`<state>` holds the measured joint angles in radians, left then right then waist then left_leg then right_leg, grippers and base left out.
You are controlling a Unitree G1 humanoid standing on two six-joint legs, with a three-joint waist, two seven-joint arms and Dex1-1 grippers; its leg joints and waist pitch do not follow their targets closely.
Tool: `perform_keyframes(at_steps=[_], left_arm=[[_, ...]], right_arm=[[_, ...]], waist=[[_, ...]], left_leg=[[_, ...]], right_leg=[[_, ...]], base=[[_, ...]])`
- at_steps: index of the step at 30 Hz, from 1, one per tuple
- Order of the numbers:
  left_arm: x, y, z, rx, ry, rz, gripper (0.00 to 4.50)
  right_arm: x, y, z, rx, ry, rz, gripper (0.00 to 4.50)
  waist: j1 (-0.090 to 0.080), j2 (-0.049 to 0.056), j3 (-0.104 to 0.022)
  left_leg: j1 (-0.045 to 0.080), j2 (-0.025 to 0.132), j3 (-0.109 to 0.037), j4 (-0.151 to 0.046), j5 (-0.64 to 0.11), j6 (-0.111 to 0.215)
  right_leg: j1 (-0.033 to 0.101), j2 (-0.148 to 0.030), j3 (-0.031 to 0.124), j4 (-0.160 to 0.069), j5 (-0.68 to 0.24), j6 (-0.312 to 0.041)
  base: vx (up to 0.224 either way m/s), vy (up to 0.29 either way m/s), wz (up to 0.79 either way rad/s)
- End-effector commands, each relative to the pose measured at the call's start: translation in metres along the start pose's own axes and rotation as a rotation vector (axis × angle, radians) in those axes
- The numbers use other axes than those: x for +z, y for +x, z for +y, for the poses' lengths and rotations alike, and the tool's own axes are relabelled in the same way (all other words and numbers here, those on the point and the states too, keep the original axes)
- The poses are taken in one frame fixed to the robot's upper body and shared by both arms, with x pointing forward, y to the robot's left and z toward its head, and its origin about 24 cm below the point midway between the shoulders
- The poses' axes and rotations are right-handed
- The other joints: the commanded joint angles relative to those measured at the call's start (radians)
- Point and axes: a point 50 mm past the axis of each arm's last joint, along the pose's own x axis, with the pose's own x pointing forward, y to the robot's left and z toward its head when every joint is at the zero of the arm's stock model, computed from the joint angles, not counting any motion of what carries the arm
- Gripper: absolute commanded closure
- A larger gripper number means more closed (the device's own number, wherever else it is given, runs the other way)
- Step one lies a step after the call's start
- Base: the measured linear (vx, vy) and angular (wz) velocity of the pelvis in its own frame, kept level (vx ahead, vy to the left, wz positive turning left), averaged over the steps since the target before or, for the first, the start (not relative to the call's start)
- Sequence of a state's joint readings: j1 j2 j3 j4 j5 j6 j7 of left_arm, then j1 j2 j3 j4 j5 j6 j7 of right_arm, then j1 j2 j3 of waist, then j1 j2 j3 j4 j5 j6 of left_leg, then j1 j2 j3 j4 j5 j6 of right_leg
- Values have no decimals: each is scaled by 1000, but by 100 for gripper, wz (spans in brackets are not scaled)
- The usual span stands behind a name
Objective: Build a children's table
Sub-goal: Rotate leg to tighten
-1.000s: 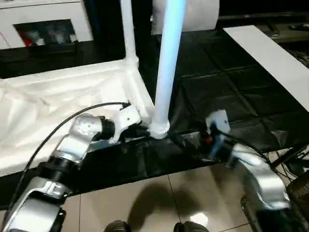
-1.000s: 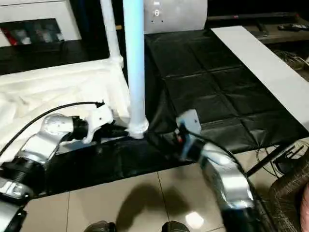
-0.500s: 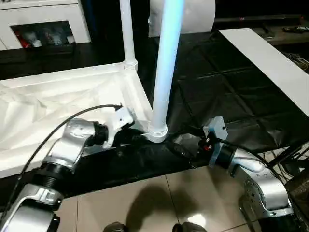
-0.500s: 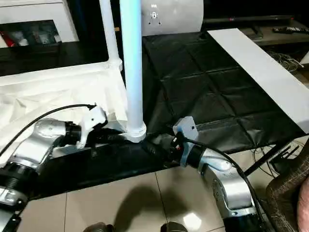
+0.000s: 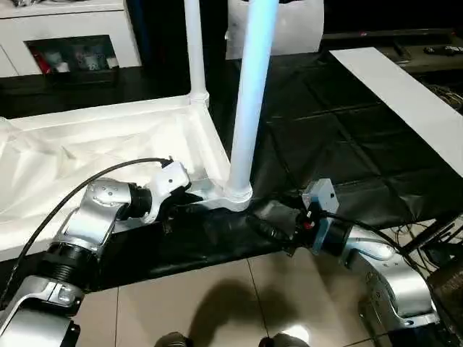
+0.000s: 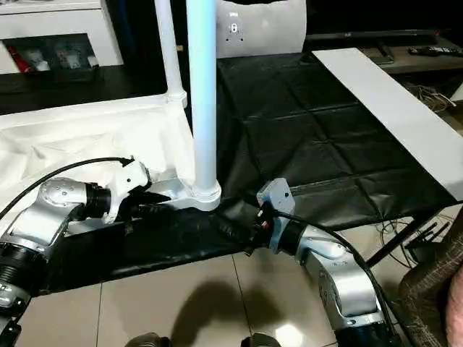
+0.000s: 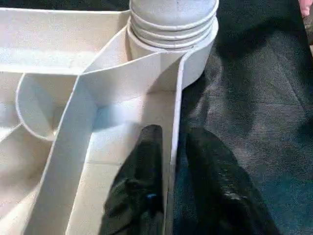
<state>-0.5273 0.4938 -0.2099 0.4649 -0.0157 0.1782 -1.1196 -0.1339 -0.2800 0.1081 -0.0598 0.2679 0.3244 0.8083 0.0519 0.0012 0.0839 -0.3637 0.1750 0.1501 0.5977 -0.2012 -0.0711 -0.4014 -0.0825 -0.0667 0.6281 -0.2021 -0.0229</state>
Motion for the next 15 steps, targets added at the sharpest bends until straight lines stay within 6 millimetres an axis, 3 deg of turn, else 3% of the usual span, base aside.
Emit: perform_keyframes(at_steps=[1, 3, 5, 6, 7, 10, 11, 14, 15], left_arm=[[-8, -3, 1, 30, -32, 6, 390], [-5, -5, 0, 48, -59, -53, 390], [0, -10, -4, 61, -94, -137, 390], [5, -17, -7, 70, -111, -210, 390], [7, -20, -8, 80, -118, -241, 390], [13, -30, -10, 113, -138, -328, 390], [12, -38, -13, 151, -131, -337, 390], [7, -44, -23, 156, -104, -289, 390], [-1, -38, -40, 52, -104, -199, 390]], right_arm=[[4, -1, 2, 2, -18, -5, 0], [4, -2, 4, 10, -15, -6, 0], [5, -5, 6, 18, -12, -6, 0], [5, -7, 7, 20, -10, -4, 0], [5, -9, 7, 19, -8, -3, 0], [6, -12, 8, 12, -1, -2, 0], [7, -15, 8, 2, 6, -7, 0], [8, -18, 10, -9, 10, -9, 0], [7, -18, 11, -9, 13, -6, 0]], waist=[[7, 6, -77], [9, 11, -80], [9, 7, -81], [9, 12, -85], [8, 11, -84], [13, 11, -82], [11, 3, -80], [13, 6, -76], [13, -2, -75]], left_leg=[[0, 44, -4, -70, -100, 56], [0, 44, -4, -68, -95, 55], [-3, 46, -4, -67, -81, 58], [-5, 51, -7, -67, -70, 57], [-1, 47, -3, -66, -78, 68], [-2, 48, -3, -67, -104, 67], [1, 48, -1, -69, -129, 64], [0, 50, -3, -72, -144, 56], [3, 49, -3, -75, -155, 49]], right_leg=[[63, -65, 52, -73, -92, -237], [64, -64, 52, -70, -76, -240], [67, -65, 52, -66, -43, -248], [71, -68, 51, -58, -6, -265], [63, -61, 49, -63, -3, -270], [65, -62, 50, -64, -38, -275], [63, -59, 50, -70, -83, -263], [61, -60, 51, -76, -160, -224], [58, -60, 52, -79, -210, -199]], base=[[0, 0, 0], [0, 0, 0], [0, 0, 0], [0, 0, 0], [0, 0, 0], [0, 0, 0], [0, 0, 0], [0, 0, 0], [0, 0, 0]])
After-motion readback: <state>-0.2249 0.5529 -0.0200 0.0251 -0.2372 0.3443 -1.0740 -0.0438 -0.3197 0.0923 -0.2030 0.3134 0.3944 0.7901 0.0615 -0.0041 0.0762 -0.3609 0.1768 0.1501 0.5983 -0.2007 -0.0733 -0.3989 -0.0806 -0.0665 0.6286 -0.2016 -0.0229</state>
